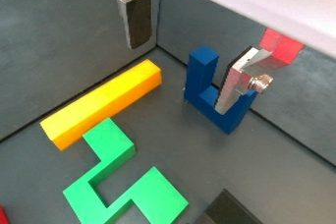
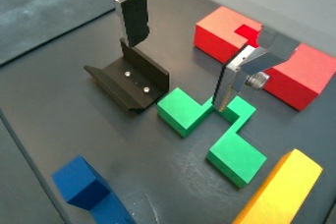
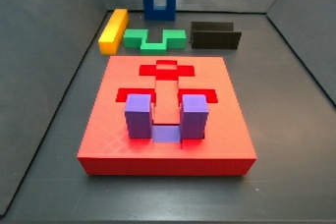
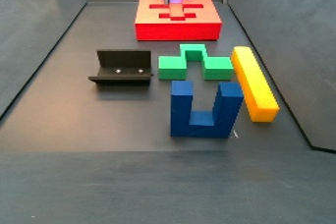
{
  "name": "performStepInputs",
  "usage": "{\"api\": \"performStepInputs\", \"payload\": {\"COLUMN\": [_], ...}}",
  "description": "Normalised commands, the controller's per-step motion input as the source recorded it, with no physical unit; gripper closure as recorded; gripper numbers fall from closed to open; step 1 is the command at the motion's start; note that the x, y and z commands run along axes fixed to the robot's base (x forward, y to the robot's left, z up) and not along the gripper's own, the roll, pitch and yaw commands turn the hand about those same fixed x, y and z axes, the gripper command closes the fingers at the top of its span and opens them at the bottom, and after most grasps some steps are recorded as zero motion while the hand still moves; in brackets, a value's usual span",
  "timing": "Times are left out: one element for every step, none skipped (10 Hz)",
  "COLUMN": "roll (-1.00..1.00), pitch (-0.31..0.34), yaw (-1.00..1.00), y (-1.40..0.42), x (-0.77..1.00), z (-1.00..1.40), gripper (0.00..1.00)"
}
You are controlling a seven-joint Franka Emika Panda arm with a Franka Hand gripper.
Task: Pick up the blue object. Move up. Move to above the board. Insert the blue object.
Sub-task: Pick up the blue object.
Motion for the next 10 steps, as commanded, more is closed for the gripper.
{"api": "performStepInputs", "payload": {"roll": [-0.06,0.00,0.00,-0.05,-0.14,-0.12,-0.07,-0.03,-0.08,-0.12], "pitch": [0.054,0.001,0.000,0.000,0.000,0.000,0.000,0.017,0.000,0.000], "yaw": [-0.09,0.00,0.00,-0.16,-0.17,-0.20,-0.26,-0.28,-0.20,0.00], "y": [0.27,0.05,0.02,0.46,0.72,0.68,0.66,0.66,0.74,0.73], "x": [0.18,0.00,0.00,0.37,0.48,0.56,0.55,0.50,0.33,0.13], "z": [-0.04,0.00,0.00,-0.05,-0.05,-0.06,-0.10,-0.13,-0.12,-0.13], "gripper": [0.00,0.00,0.00,0.00,0.00,0.00,0.00,0.00,0.00,0.00]}}
